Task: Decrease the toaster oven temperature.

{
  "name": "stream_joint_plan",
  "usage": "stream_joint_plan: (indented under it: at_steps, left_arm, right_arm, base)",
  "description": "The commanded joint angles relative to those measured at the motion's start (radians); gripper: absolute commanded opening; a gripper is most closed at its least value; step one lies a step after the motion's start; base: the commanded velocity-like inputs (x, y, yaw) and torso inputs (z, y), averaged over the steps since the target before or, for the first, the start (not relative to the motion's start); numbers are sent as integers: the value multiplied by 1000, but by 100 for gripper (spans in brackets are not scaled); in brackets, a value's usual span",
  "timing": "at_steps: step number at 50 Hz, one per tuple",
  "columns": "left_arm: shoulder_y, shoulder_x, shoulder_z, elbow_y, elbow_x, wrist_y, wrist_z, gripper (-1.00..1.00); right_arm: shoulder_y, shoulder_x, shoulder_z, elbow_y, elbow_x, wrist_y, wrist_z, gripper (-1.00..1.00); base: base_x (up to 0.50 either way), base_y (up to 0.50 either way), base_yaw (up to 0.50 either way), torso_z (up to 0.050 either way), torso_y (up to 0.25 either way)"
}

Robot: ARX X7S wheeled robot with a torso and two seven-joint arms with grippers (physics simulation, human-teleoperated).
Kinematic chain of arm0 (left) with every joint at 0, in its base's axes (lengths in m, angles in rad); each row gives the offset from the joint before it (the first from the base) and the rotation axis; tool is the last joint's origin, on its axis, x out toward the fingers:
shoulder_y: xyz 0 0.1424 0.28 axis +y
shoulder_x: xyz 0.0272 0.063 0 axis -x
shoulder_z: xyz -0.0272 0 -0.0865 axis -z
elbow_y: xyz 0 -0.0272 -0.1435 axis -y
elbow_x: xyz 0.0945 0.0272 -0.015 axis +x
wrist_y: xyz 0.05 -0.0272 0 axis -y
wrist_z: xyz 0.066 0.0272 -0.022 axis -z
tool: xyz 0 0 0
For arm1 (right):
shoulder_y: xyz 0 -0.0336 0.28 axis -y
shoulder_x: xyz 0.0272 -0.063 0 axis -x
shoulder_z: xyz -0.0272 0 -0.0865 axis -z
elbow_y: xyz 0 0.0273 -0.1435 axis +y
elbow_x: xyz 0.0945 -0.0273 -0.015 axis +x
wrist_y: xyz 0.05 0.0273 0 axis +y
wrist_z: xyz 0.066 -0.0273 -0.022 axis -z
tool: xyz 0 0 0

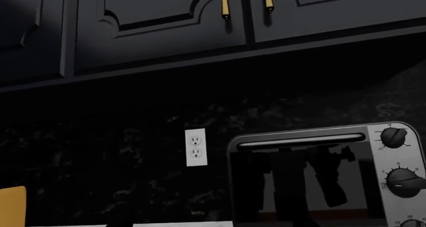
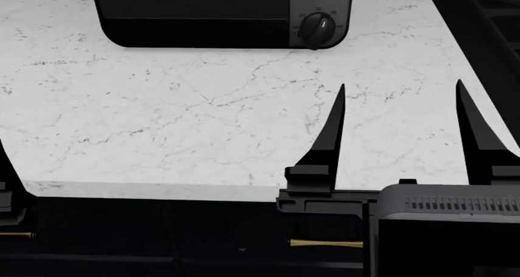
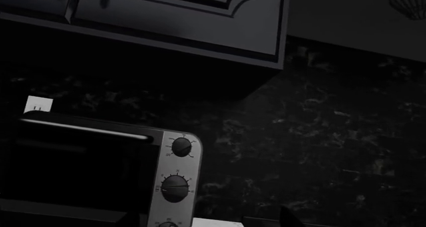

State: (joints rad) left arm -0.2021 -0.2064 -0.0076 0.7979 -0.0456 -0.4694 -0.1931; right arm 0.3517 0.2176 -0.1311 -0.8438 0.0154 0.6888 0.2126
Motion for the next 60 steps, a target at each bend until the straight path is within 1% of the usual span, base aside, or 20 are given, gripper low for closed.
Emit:
stream_joint_plan:
  at_steps: [1,43,53,54,58,60]
  left_arm:
    - [7,-7,-1,4,-15,-1,-7,100]
    - [0,-38,18,-1,-41,3,-47,100]
    - [11,-44,14,-3,-51,14,-54,100]
    - [14,-44,13,-8,-51,20,-55,100]
    - [15,-44,16,-19,-54,27,-57,100]
    - [14,-44,18,-24,-55,30,-58,100]
  right_arm:
    - [-4,1,0,-18,12,11,6,100]
    - [-40,15,3,-10,46,-4,27,100]
    - [-85,22,7,-29,58,-2,31,100]
    - [-97,16,26,-52,97,19,13,100]
    - [-114,19,43,-102,119,95,15,100]
    - [-127,31,26,-112,103,96,21,100]
  base:
    - [422,0,0,0,0]
    - [480,0,0,0,0]
    - [157,0,0,0,1]
    - [0,0,0,0,0]
    - [0,0,0,0,0]
    - [0,0,0,0,0]
